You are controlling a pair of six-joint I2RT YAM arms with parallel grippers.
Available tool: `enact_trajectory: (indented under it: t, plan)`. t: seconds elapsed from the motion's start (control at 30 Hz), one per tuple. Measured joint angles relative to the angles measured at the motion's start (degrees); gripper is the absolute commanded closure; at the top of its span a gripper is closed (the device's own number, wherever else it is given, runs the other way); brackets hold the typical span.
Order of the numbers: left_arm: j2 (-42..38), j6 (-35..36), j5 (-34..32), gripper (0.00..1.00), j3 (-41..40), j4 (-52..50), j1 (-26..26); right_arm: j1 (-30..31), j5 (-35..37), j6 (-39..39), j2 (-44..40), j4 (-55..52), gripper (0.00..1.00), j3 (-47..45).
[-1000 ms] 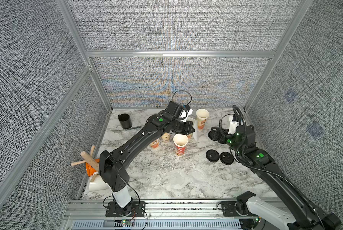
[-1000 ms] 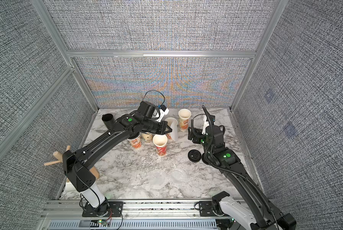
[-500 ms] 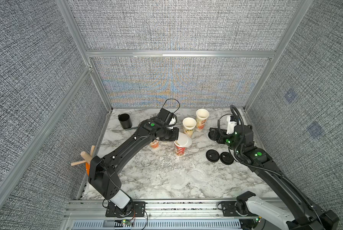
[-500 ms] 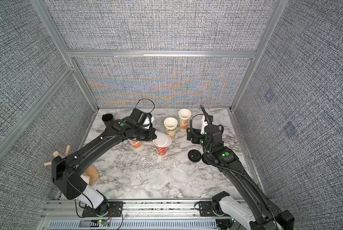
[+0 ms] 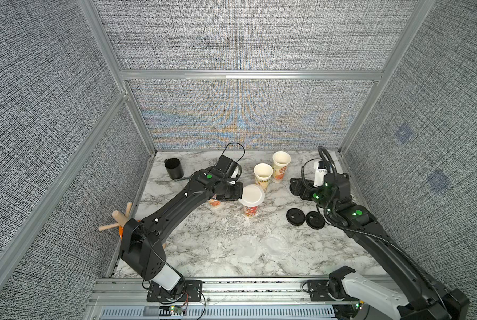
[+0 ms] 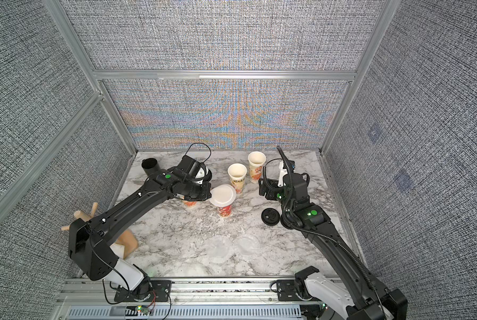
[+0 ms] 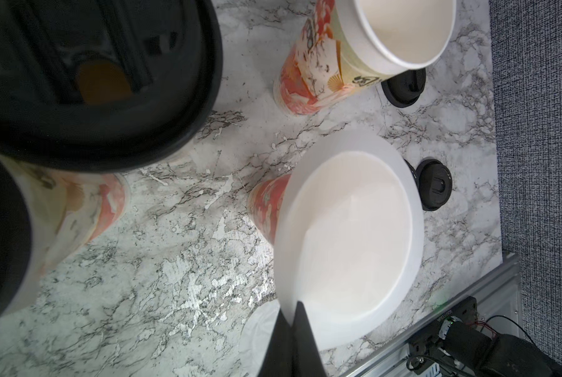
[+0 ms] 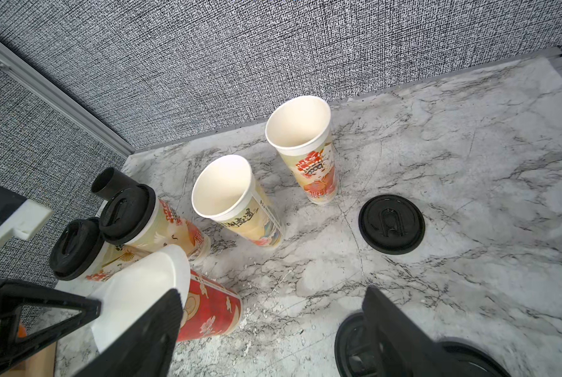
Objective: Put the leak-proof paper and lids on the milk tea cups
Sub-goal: Place the leak-proof paper at the cup.
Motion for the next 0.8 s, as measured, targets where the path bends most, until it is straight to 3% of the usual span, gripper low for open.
enact_trajectory:
  t: [0.17,0.5,0.8]
  plan:
    - [0.2,0.0,0.1,0.99,-0.1,0.0,0.3,0.0,-0.4,0.0,0.0,0.0,0.11,0.0]
    - [0.7,-0.1,1.1,0.74,0.2,0.0,0.3,0.0,-0.9,0.0,0.2,0.0,0.11,0.0]
    - [-0.4,-0.1,1.0,0.73,0.2,0.0,0.3,0.0,-0.9,0.0,0.4,0.1,0.11,0.0]
